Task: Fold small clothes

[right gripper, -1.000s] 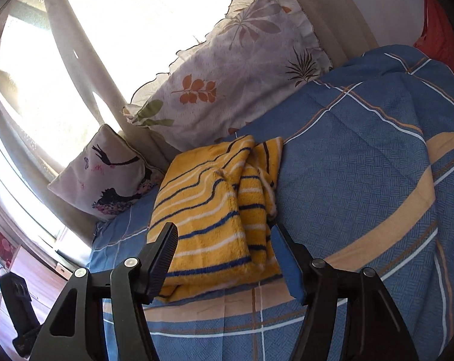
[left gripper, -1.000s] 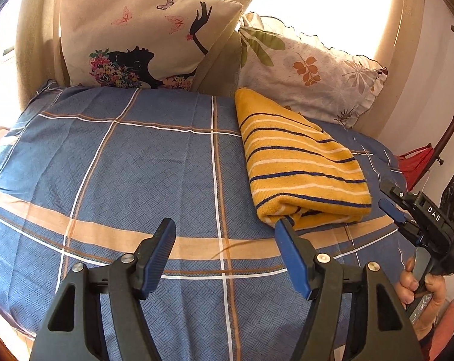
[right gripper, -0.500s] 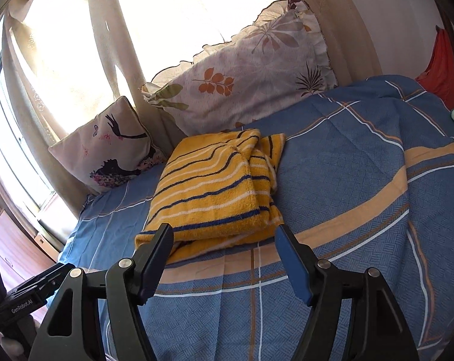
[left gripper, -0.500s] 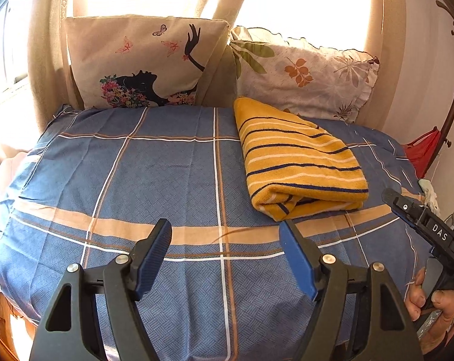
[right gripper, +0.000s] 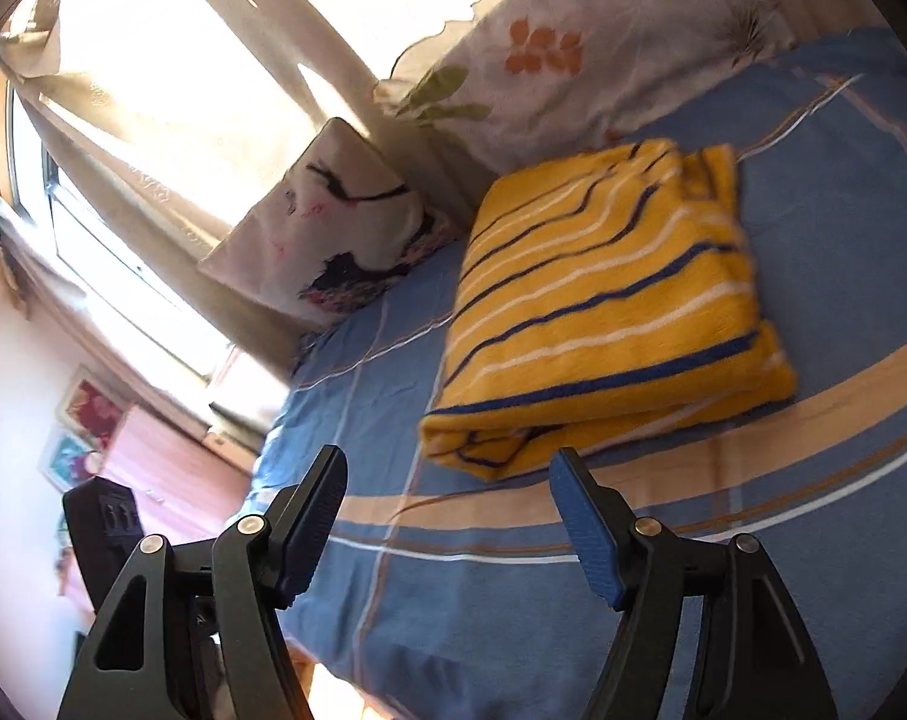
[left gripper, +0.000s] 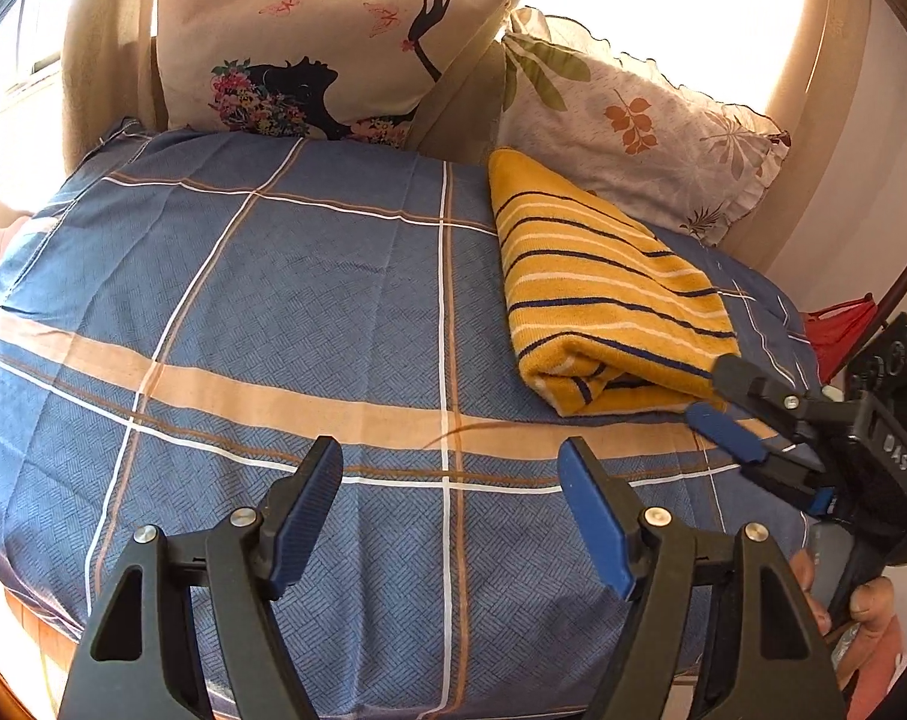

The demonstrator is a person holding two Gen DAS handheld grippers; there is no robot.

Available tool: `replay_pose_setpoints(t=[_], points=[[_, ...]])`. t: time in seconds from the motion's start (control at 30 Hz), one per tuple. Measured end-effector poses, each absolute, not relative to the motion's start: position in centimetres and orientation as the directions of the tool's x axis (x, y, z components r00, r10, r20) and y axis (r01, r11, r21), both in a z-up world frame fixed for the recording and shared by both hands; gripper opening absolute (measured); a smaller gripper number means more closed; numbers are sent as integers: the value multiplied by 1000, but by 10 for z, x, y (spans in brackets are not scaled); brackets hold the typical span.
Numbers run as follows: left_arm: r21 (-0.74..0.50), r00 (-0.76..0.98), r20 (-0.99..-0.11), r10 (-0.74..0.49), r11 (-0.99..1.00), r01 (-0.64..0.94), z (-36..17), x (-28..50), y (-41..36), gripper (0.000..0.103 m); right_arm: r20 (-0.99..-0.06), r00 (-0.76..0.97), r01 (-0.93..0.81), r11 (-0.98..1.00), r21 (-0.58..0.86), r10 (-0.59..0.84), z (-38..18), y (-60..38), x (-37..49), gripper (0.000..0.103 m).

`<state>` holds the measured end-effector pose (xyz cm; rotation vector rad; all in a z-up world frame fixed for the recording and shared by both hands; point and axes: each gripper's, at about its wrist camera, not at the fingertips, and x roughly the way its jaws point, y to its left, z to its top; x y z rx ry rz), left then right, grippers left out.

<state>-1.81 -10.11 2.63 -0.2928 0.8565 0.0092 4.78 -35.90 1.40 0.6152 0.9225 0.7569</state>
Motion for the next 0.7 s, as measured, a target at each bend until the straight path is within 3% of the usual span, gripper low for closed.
replay_pose_setpoints(t=[0.1, 0.27, 0.33, 0.47, 0.53, 0.7], points=[[-246, 671, -736, -90, 959, -142, 29, -19, -94, 73, -540, 385, -336, 659, 673, 749, 1, -328, 58, 75], [-263, 681, -729, -76, 949, -176, 29, -12, -79, 73, -511, 386, -363, 636, 681, 768, -4, -302, 83, 76], [-279, 680, -729, -82, 942, -185, 27, -9, -77, 73, -453, 336, -338, 555, 760, 825, -11, -296, 98, 76], [-282, 671, -737, -80, 939, -199, 25, -4, -76, 73, -236, 234, -222, 288, 931, 943, -33, -301, 119, 78], [-276, 670, -739, -71, 939, -206, 25, -2, -75, 73, -204, 216, -214, 250, 944, 955, -34, -308, 118, 78], [-272, 669, -741, -56, 936, -224, 25, 5, -72, 73, -307, 189, -285, 352, 892, 933, -12, -332, 87, 79]])
